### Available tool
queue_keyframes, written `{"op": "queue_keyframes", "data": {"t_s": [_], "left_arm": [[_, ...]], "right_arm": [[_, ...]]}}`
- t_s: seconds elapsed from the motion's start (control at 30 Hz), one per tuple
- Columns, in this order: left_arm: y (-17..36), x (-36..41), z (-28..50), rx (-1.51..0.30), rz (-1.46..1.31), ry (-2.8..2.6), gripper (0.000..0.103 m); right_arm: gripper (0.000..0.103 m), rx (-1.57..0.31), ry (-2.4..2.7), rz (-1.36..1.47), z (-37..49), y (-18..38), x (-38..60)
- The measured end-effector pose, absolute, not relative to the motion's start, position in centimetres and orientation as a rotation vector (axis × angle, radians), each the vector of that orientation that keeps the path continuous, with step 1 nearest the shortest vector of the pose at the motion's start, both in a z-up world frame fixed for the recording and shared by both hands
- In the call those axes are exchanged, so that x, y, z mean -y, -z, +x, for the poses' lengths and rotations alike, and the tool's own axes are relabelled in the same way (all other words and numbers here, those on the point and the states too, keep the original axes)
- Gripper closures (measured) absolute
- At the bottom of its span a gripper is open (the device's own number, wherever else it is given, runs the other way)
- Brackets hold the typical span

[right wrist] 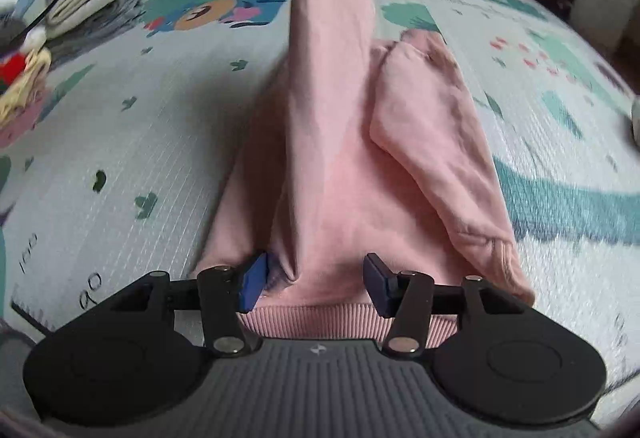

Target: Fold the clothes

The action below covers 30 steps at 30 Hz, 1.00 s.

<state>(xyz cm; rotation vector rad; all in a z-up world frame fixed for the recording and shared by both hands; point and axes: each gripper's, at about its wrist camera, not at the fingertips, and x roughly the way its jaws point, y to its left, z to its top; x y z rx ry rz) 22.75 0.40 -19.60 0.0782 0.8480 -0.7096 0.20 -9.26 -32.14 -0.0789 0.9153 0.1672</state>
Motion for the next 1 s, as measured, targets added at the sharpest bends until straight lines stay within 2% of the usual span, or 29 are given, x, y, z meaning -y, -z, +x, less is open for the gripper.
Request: {"op": "queue_keyframes", "data": {"t_s": [0.33,0.67,0.9,1.0], "left_arm": [[14.3,4.6,18.1,-0.789,-0.032,1.007,0.099],[15.6,5.8,17.7,-0.869,-0.136,1.043,0.1],[17.1,5.6,19.3,-0.88,-0.21,0.964,0.1],[17.4,6.7,19.0,-0.853,-0.215,0.996,0.098]], "right_arm": [[0.05,-0.911,-0.175,-0.123,0.4,31.8,8.8],[0.05,-0.874,-0.154,-0.049,0.0,31.1,9.6],[0.053,-0.838,-0.083,0.017,1.0,30.1,11.4],[0.051,-0.829,-0.033,0.044,2.0,30.2,12.8]]}}
